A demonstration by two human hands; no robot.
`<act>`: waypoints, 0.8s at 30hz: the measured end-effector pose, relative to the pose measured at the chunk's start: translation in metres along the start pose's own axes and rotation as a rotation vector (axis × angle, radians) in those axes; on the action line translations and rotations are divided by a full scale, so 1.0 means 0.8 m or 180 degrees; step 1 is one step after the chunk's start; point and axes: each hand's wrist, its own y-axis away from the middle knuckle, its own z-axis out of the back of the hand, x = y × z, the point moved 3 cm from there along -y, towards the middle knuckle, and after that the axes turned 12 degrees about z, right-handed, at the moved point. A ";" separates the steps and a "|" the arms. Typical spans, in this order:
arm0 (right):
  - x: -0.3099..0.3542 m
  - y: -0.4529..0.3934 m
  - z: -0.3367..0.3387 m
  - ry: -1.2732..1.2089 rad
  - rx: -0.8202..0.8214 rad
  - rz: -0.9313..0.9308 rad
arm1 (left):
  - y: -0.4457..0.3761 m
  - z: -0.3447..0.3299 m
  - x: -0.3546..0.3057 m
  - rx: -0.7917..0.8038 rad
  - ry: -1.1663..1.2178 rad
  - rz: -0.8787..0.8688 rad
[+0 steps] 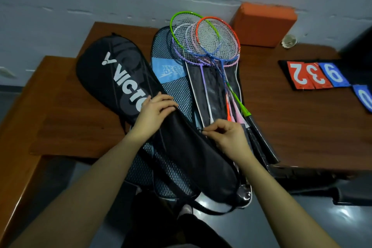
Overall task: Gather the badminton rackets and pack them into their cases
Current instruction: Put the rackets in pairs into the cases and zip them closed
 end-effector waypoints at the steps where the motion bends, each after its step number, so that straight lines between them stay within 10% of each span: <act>1: -0.002 0.005 0.012 0.0037 -0.0093 -0.0046 | -0.012 0.001 -0.001 -0.0002 0.0007 0.0027; 6: -0.011 0.018 0.039 0.0188 -0.0306 -0.0216 | -0.036 -0.007 -0.005 -0.0118 -0.0588 0.0120; 12: -0.016 0.026 0.034 0.0337 -0.0286 -0.0157 | 0.045 -0.056 -0.060 0.0558 -0.1285 -0.1071; 24: -0.038 0.087 0.087 0.0872 -0.0486 -0.0288 | 0.044 -0.079 -0.074 0.0302 -0.0616 -0.0516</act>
